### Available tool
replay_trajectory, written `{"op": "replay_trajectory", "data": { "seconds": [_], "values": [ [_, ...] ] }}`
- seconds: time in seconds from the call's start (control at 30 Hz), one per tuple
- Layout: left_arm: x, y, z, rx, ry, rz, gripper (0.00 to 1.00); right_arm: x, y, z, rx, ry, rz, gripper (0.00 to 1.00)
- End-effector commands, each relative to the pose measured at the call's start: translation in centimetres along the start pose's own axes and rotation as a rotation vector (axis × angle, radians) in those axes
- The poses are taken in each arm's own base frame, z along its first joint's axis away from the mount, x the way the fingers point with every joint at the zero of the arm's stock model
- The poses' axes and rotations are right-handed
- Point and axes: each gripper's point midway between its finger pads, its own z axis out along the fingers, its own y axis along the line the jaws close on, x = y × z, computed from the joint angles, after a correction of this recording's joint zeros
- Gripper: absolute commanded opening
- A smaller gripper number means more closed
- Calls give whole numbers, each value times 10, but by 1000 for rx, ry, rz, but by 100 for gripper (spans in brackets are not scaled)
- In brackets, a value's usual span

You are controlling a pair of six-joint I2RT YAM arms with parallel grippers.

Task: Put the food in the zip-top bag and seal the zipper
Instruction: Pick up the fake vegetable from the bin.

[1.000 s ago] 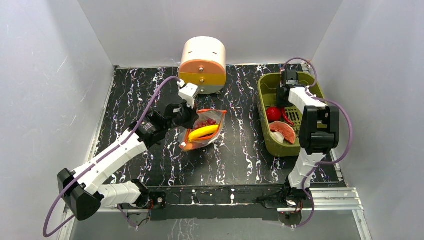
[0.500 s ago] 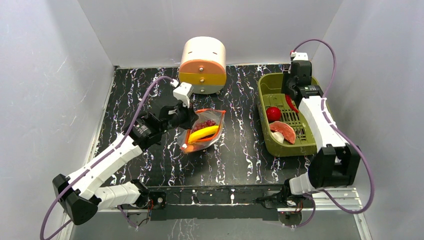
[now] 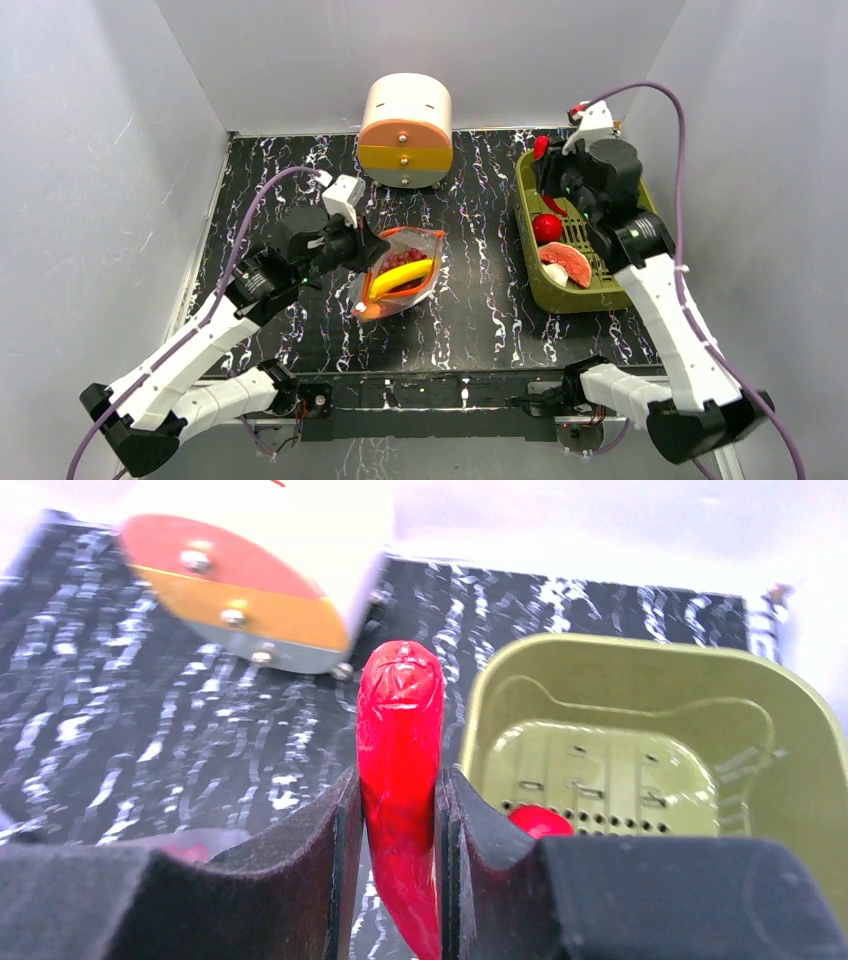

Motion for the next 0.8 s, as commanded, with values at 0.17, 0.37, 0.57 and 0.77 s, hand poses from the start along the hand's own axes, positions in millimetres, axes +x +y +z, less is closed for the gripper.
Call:
{"op": "replay_trajectory", "data": {
  "seconds": [0.17, 0.37, 0.57, 0.77],
  "values": [
    [-16, -36, -30, 175, -63, -69, 0, -37, 91, -85, -563, -210, 41, 10],
    [-18, -44, -27, 205, -36, -79, 0, -39, 114, -114, -747, -321, -1, 11],
    [-9, -44, -11, 213, 0, -85, 0, -34, 134, -128, -912, -393, -33, 12],
    [8, -42, 6, 214, 72, -68, 0, -16, 155, -135, -1068, -425, -96, 14]
  ]
}}
